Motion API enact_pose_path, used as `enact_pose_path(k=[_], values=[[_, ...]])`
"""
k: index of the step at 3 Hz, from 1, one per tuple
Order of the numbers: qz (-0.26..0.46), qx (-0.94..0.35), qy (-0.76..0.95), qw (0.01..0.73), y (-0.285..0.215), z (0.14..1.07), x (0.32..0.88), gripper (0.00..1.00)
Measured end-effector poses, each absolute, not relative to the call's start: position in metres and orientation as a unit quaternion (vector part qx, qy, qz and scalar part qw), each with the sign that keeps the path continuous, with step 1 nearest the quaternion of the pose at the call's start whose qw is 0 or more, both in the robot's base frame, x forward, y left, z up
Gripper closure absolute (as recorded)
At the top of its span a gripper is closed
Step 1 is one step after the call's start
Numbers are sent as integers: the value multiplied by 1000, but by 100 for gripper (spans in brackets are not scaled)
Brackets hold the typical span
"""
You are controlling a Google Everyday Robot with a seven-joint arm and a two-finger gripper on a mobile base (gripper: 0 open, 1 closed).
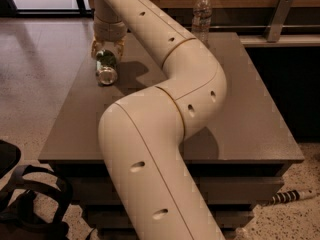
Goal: Place green can upright
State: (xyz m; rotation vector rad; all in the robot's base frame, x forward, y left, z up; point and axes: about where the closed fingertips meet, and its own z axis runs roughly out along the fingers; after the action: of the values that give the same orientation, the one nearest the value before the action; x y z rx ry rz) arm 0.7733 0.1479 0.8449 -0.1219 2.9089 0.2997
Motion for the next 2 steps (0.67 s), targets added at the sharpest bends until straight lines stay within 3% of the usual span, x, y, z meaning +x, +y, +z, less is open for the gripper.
enact_pose_path(k=[2], values=[[104, -42, 988, 110, 152, 841, 777, 0]])
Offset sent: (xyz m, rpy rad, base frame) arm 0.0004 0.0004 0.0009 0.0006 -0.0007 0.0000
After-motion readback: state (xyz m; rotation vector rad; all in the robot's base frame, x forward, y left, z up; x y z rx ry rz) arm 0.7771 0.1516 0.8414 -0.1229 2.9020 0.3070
